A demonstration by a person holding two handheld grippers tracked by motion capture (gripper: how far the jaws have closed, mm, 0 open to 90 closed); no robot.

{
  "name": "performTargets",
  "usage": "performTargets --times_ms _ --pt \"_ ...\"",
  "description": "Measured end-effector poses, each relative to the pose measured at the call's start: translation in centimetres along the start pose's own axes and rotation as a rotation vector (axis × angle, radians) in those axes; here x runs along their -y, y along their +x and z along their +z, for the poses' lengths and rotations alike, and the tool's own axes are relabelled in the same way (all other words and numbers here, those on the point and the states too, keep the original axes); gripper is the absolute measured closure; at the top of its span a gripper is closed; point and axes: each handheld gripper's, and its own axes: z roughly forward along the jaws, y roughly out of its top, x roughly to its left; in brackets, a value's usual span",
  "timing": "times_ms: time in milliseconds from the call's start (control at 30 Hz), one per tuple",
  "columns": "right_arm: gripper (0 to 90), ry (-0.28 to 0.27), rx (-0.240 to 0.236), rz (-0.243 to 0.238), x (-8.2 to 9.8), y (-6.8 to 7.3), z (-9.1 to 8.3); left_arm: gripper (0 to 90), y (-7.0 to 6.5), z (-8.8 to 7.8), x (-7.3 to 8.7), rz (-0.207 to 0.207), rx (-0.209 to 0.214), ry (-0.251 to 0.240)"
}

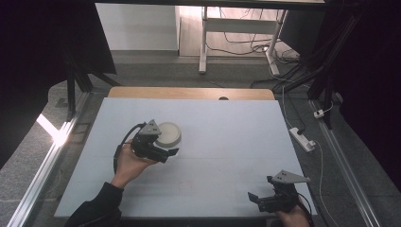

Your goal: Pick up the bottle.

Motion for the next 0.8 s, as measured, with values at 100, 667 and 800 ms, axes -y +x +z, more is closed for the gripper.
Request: performTargets --times_ms 100,667,800 --pt "0.0 0.000 0.000 -0.001 0.0 0.0 0.0 7.3 -0.3 0.5 -0.6 0.010 0.015 0.001" --pt "0.0 0.003 0.003 -0.005 0.0 0.1 0.0 7.3 -2.2 2.8 -2.9 0.058 0.090 0.002" --pt "0.0 0.004 0.004 -0.010 0.0 0.1 0.0 7.3 -2.6 3.0 -3.1 0.064 0.103 -0.001"
